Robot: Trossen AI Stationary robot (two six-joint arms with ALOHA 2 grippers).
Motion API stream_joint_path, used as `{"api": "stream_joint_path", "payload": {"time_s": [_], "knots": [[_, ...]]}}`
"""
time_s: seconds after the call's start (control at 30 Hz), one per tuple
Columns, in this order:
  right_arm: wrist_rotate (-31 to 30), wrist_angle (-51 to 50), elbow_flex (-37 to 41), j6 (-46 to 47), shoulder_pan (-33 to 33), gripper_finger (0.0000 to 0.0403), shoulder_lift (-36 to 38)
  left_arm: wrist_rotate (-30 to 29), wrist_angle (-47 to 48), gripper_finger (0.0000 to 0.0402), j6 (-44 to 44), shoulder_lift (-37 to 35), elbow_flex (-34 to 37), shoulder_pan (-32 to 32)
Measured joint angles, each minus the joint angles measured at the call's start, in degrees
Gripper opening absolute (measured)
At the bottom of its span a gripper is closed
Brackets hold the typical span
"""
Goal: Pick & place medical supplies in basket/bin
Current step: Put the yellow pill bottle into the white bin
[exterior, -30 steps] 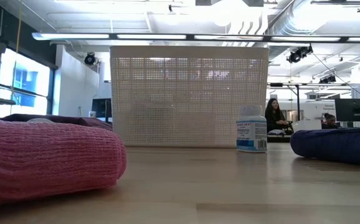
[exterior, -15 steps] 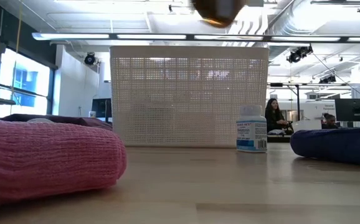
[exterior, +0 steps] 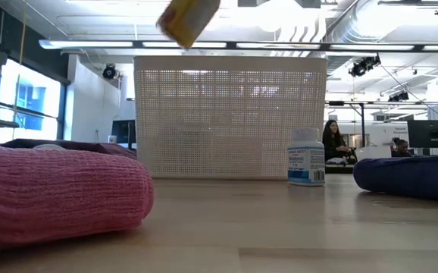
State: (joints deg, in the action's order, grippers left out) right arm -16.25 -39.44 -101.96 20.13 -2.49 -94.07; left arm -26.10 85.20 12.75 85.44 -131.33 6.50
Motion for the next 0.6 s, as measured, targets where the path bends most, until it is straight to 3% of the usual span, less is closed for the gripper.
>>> {"api": "stream_joint_path", "payload": {"time_s": [0.33, 0.47, 0.6], "knots": [[2.8, -15.9, -21.9, 0.2, 11.4, 0.0196, -15.2, -0.4, 1.2, 0.017, -0.5, -2.5, 0.0, -2.4], [3.8, -19.0, -25.2, 2.0, 14.2, 0.0196, -18.2, -1.1, 3.2, 0.017, 0.0, -2.6, 0.0, -2.4], [9.8, -23.5, -24.5, 5.5, 15.9, 0.0196, -19.9, -1.7, 5.1, 0.017, 0.6, -2.9, 0.0, -2.4]]}}
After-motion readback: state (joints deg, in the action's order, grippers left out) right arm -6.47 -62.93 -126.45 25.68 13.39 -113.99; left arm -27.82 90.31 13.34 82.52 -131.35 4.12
